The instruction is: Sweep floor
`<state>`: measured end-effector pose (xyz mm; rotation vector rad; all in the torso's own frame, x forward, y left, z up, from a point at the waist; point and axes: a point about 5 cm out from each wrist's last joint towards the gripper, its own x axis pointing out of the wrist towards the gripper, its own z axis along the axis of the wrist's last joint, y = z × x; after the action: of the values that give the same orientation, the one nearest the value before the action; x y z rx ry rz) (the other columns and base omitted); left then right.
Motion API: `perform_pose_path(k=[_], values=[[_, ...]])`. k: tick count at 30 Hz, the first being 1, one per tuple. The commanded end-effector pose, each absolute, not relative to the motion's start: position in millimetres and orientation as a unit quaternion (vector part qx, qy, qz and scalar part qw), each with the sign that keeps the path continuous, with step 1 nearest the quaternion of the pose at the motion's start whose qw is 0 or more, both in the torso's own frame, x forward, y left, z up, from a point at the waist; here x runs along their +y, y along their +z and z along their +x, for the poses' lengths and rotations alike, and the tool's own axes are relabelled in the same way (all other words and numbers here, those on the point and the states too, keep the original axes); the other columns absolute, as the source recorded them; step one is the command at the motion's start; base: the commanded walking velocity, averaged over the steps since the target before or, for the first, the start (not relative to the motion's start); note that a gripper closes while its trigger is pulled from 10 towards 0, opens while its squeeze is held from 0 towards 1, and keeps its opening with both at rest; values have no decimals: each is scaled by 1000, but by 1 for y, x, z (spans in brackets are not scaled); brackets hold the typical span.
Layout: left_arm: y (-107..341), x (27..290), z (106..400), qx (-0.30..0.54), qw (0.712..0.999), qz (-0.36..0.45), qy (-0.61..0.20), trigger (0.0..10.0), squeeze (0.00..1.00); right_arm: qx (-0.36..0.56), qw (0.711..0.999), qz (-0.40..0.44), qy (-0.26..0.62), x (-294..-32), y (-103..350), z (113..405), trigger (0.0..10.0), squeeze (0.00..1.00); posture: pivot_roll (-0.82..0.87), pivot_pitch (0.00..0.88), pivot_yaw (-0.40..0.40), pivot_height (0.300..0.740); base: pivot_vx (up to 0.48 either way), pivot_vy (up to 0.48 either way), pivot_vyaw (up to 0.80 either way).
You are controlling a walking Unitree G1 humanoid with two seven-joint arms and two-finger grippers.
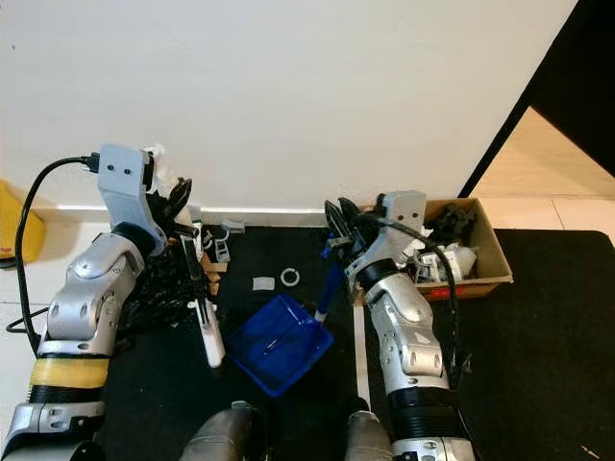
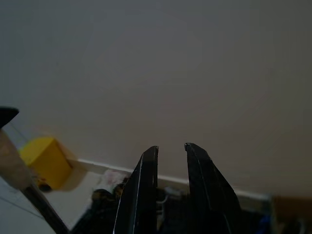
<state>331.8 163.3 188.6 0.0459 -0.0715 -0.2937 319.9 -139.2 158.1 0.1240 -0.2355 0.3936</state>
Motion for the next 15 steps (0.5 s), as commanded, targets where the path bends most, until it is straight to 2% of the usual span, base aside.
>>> perform_pose_path(k=[1, 7, 15], values=[[186, 158, 327, -30, 987, 12, -158, 10000, 0, -116, 972, 44, 198, -139, 154, 317, 10000, 0, 129, 141, 71, 740, 0, 0, 0], [174, 155, 317, -11, 984, 33, -175, 10000, 0, -135, 967, -46, 209, -138, 161, 324, 10000, 0, 136, 133, 64, 740, 0, 0, 0], [171, 161, 315, -6, 986, 42, -163, 10000, 0, -131, 969, -31, 207, -135, 157, 328, 10000, 0, 150, 129, 57, 740, 0, 0, 0]])
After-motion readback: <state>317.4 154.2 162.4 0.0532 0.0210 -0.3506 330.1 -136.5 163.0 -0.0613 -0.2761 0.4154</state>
